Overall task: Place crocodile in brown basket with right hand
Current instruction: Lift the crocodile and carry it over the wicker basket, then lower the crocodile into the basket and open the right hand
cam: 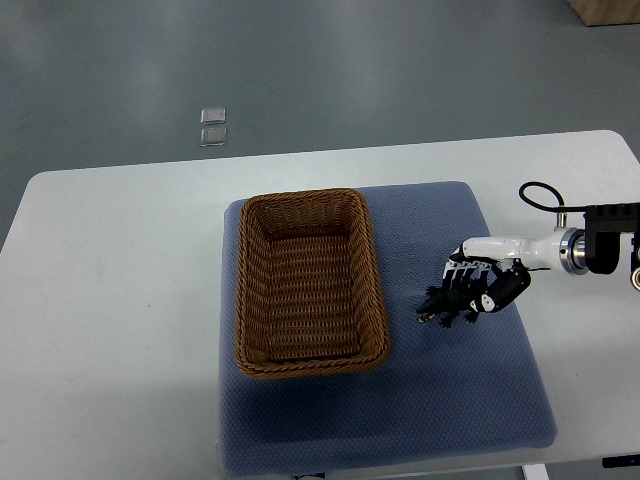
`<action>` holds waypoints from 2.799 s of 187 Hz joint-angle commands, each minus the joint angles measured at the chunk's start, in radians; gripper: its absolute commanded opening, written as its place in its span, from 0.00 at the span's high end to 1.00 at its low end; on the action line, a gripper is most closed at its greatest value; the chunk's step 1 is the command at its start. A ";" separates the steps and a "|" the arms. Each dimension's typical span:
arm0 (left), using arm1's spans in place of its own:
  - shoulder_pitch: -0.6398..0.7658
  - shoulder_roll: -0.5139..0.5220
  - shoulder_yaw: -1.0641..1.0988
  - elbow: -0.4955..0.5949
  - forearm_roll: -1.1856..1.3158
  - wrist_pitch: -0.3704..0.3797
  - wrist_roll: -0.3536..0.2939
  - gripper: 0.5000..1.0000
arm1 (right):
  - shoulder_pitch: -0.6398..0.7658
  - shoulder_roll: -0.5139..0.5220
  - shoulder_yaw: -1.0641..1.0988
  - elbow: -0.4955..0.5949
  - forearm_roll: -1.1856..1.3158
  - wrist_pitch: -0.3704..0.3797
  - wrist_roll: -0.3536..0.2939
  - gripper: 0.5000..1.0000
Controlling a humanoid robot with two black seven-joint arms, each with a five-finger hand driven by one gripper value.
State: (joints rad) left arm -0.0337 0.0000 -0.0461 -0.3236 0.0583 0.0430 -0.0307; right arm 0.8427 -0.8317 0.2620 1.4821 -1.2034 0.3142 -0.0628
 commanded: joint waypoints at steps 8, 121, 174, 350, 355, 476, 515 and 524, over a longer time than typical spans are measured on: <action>0.000 0.000 0.000 0.000 0.000 0.000 0.000 0.00 | 0.021 -0.017 0.019 0.000 0.004 0.019 0.001 1.00; 0.000 0.000 0.002 -0.002 0.000 -0.003 0.000 0.00 | 0.228 -0.027 0.040 -0.005 0.084 0.054 0.003 1.00; 0.000 0.000 0.000 -0.002 0.000 -0.003 0.000 0.00 | 0.277 0.154 0.039 -0.071 0.119 0.017 0.029 1.00; 0.000 0.000 0.002 -0.006 0.000 -0.005 0.000 0.00 | 0.197 0.588 -0.012 -0.402 0.088 -0.041 0.032 1.00; 0.000 0.000 0.002 -0.005 0.000 -0.005 0.000 0.00 | 0.191 0.591 -0.012 -0.404 0.081 -0.041 0.032 1.00; 0.000 0.000 0.000 -0.003 0.000 -0.005 0.000 0.00 | 0.162 0.606 -0.010 -0.424 0.071 -0.040 0.032 0.51; 0.000 0.000 0.002 -0.003 0.000 -0.005 0.000 0.00 | 0.162 0.605 -0.007 -0.424 0.073 -0.032 0.032 0.35; 0.000 0.000 0.000 -0.003 0.000 -0.005 0.000 0.00 | 0.164 0.602 -0.007 -0.424 0.074 -0.032 0.032 0.34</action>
State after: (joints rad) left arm -0.0337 0.0000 -0.0448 -0.3267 0.0583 0.0383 -0.0307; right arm 1.0047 -0.2259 0.2535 1.0583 -1.1306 0.2811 -0.0307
